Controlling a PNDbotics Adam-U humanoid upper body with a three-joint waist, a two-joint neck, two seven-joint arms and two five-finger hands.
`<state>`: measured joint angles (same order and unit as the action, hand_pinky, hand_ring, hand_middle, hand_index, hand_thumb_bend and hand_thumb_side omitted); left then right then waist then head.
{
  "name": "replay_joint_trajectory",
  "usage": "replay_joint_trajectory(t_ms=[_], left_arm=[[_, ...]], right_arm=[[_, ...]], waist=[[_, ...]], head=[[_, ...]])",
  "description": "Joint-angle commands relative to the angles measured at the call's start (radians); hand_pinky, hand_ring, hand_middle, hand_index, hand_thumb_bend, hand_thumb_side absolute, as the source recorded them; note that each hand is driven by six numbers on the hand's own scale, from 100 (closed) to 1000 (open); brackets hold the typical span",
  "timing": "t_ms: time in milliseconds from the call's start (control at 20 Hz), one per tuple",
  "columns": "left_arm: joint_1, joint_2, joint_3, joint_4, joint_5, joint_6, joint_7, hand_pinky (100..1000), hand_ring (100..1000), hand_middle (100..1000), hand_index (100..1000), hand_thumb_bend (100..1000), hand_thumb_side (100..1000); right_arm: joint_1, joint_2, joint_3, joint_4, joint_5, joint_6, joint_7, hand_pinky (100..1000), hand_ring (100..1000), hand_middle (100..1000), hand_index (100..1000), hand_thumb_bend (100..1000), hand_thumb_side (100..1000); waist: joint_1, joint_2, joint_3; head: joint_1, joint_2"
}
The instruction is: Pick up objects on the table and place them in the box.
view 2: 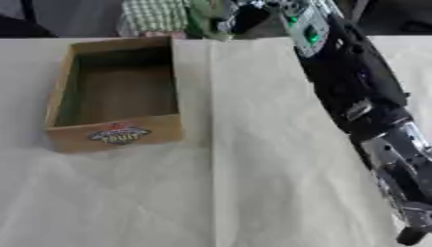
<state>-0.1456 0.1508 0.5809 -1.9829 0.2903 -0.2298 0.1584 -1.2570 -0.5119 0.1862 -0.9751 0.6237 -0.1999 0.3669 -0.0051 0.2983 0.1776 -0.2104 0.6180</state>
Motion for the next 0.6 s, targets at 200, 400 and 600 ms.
replay_joint_trajectory(t_ms=[200, 400, 600], left_arm=[[-0.011, 0.034, -0.007, -0.017, 0.004, 0.0, 0.003, 736, 544, 520, 696, 100, 575], [-0.011, 0.03, -0.007, -0.017, 0.006, -0.001, 0.006, 737, 544, 520, 696, 100, 573], [-0.018, 0.03, -0.009, -0.017, 0.009, 0.0, 0.003, 737, 544, 520, 696, 100, 572]], right_arm=[[-0.049, 0.051, 0.022, -0.036, -0.037, 0.037, -0.027, 800, 547, 279, 506, 100, 257], [-0.048, 0.135, 0.019, -0.032, -0.047, 0.066, -0.053, 813, 538, 275, 508, 100, 245], [-0.037, 0.197, 0.031, -0.04, -0.036, 0.095, -0.085, 808, 537, 272, 503, 100, 239]], waist=[[0.002, -0.026, 0.029], [0.0, -0.024, 0.043], [-0.004, -0.022, 0.046]], head=[[-0.028, 0.009], [-0.052, 0.006], [-0.07, 0.0]])
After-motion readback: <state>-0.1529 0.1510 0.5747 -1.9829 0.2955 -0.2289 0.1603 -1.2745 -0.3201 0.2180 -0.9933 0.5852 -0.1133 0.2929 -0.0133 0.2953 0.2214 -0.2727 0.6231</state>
